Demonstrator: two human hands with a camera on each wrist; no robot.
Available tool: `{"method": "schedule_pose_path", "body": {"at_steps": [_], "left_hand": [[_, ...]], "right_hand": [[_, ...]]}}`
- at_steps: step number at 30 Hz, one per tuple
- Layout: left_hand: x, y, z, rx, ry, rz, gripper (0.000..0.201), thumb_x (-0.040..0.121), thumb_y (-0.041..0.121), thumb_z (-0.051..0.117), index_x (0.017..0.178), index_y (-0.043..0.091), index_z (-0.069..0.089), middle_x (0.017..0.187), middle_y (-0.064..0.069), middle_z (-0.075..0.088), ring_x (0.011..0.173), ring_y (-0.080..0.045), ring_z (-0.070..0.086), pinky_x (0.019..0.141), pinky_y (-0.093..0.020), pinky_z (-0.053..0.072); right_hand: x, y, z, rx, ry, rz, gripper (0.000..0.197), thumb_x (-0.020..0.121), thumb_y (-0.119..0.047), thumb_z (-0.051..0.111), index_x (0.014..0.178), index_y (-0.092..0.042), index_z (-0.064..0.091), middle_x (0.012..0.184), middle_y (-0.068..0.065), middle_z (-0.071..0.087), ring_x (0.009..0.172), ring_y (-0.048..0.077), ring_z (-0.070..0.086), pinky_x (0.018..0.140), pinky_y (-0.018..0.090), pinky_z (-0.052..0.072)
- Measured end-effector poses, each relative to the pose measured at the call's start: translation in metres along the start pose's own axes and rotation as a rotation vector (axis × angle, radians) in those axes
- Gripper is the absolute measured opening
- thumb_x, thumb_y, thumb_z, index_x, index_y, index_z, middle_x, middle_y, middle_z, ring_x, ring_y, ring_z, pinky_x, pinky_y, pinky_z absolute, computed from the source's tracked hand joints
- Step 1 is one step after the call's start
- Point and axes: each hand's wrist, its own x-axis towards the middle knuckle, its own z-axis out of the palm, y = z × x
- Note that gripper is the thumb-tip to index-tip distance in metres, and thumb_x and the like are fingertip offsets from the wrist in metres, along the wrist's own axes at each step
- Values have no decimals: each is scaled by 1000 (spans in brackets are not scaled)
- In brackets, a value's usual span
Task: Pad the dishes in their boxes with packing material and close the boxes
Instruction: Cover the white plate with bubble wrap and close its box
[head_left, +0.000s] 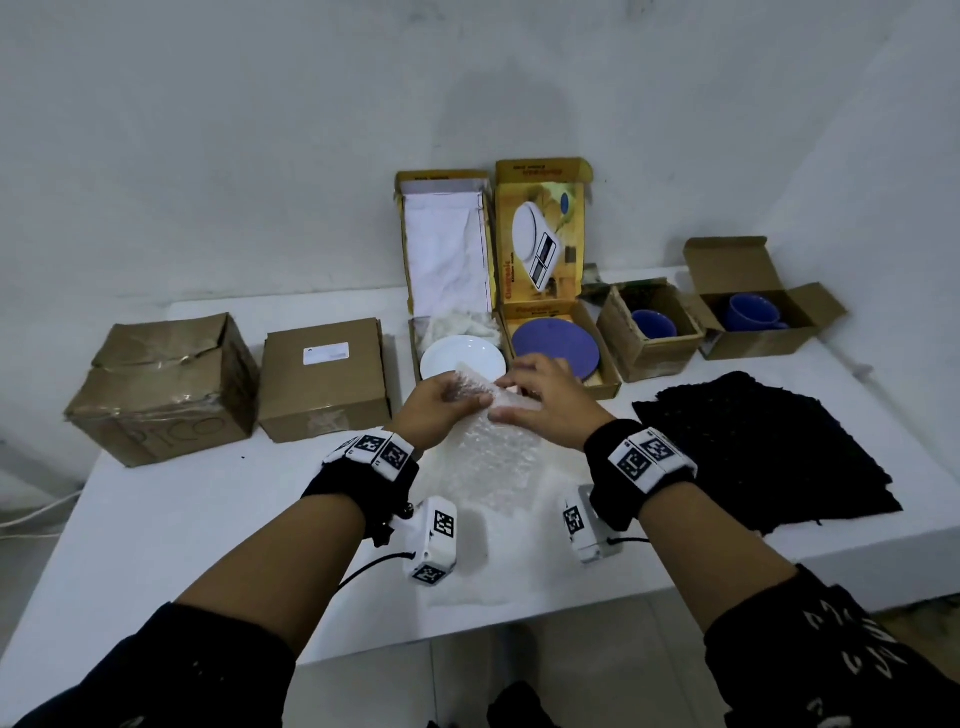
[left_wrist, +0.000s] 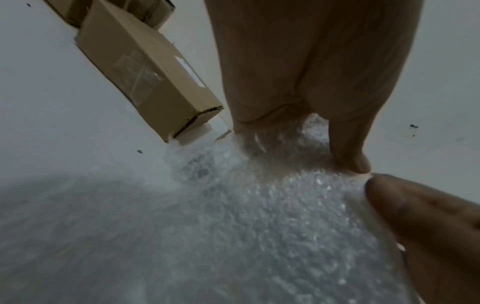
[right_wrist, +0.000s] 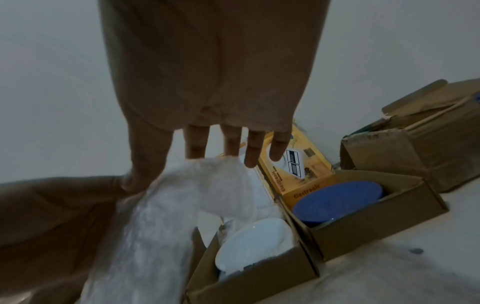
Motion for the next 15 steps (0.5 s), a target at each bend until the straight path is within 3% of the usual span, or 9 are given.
{"method": "schedule_pose_path", "body": {"at_steps": [3,6,8,10,12,15], "left_hand": [[8,-2,-3,219,130,110,18,78,24,75,78,13,61,69,1,55,67,-13,50,65,-29,41],[14,-5,-9,392,465,142,31,73,37,77,91,20,60,77,2,54,67,-13,51,64,-29,45],[18,-5,-10,237,438,67,37,77,37,75,104,20,55,88,-4,56,71,-17,58,69,-34,52],[20,-2,-6,-14,286,-41,39,82,30,70,112,13,51,99,-12,57,77,-24,65,73,-39,57],[26,-2,-4,-189,234,-111,41,85,25,67,115,3,50,105,-19,57,82,-27,66,69,-33,59],[35,-4,-5,-282,286,-119,30,85,18,68,100,-4,54,98,-20,55,77,-23,63,57,-21,55]], "right_hand": [[11,-2,7,-8,38,-21,26,85,-35,65,92,-11,63,97,5,61,100,30,53,88,47,41],[23,-1,5,56,201,2,20,89,-27,60,79,-10,53,78,3,54,85,30,54,77,42,40],[31,-3,2,86,212,-14,18,92,-24,56,79,-16,47,80,0,51,86,29,53,78,43,40],[40,-4,1,107,119,-42,14,94,-24,52,83,-18,48,85,-1,51,92,29,54,84,48,42],[47,-5,2,95,17,-39,15,96,-24,49,85,-13,51,91,2,48,97,30,50,88,46,39],[55,-3,4,118,-81,33,29,98,-28,46,71,-19,41,100,6,39,102,24,39,97,40,30]]}}
